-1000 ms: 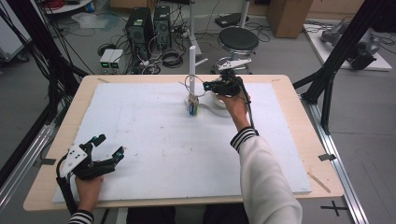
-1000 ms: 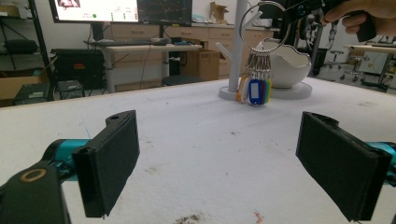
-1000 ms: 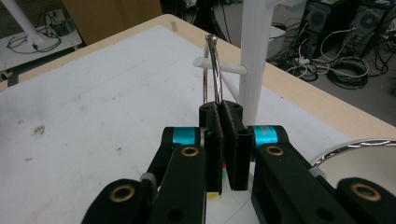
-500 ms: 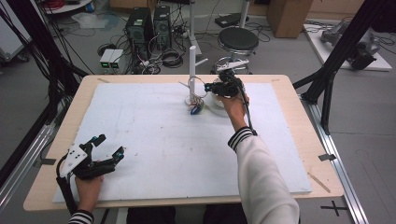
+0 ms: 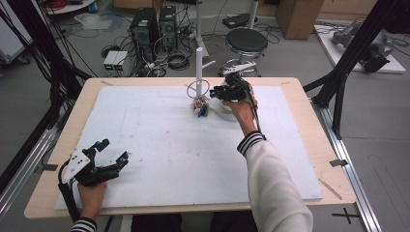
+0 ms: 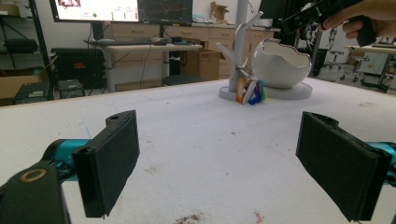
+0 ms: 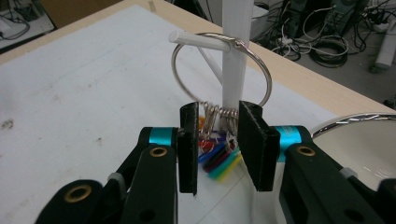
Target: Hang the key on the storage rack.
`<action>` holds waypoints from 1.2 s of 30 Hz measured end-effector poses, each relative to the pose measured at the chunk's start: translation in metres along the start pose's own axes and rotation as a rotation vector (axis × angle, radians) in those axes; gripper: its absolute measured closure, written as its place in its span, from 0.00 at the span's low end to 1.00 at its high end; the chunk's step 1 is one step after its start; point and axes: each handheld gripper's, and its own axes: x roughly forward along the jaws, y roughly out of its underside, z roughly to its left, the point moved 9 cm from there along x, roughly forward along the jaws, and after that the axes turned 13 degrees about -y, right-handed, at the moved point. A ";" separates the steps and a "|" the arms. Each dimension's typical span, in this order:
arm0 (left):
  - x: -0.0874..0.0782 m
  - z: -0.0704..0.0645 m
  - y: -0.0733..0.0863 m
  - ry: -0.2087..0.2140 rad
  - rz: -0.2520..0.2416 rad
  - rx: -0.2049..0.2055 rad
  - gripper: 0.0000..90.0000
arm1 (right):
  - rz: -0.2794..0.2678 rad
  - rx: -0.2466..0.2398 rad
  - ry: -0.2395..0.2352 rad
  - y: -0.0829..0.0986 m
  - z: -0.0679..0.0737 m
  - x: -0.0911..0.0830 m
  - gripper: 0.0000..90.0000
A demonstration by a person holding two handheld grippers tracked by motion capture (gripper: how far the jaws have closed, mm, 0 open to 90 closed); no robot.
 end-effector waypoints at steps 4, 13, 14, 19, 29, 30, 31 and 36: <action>0.000 0.000 0.000 -0.002 0.001 -0.002 0.15 | -0.021 -0.012 -0.010 -0.003 0.002 -0.007 0.68; 0.001 0.001 0.001 -0.008 0.013 -0.008 0.15 | -0.061 -0.032 0.040 0.003 0.014 -0.033 0.10; 0.001 0.001 0.001 -0.007 0.013 -0.006 0.15 | -0.076 -0.051 0.040 0.004 0.016 -0.036 0.01; 0.001 0.001 0.001 -0.005 0.012 -0.003 0.15 | -0.113 -0.092 -0.011 0.020 0.030 -0.052 0.01; 0.001 0.000 0.001 -0.005 0.008 0.004 0.15 | -0.205 -0.149 -0.063 0.069 0.048 -0.095 0.01; 0.001 0.000 0.001 -0.005 0.009 0.005 0.15 | -0.209 -0.146 -0.067 0.075 0.048 -0.099 0.01; 0.001 0.000 0.000 -0.005 0.009 0.006 0.15 | -0.193 -0.141 -0.062 0.081 0.047 -0.101 0.01; 0.000 -0.001 0.000 -0.004 -0.003 0.011 0.15 | -0.211 -0.149 -0.051 0.112 0.045 -0.114 0.01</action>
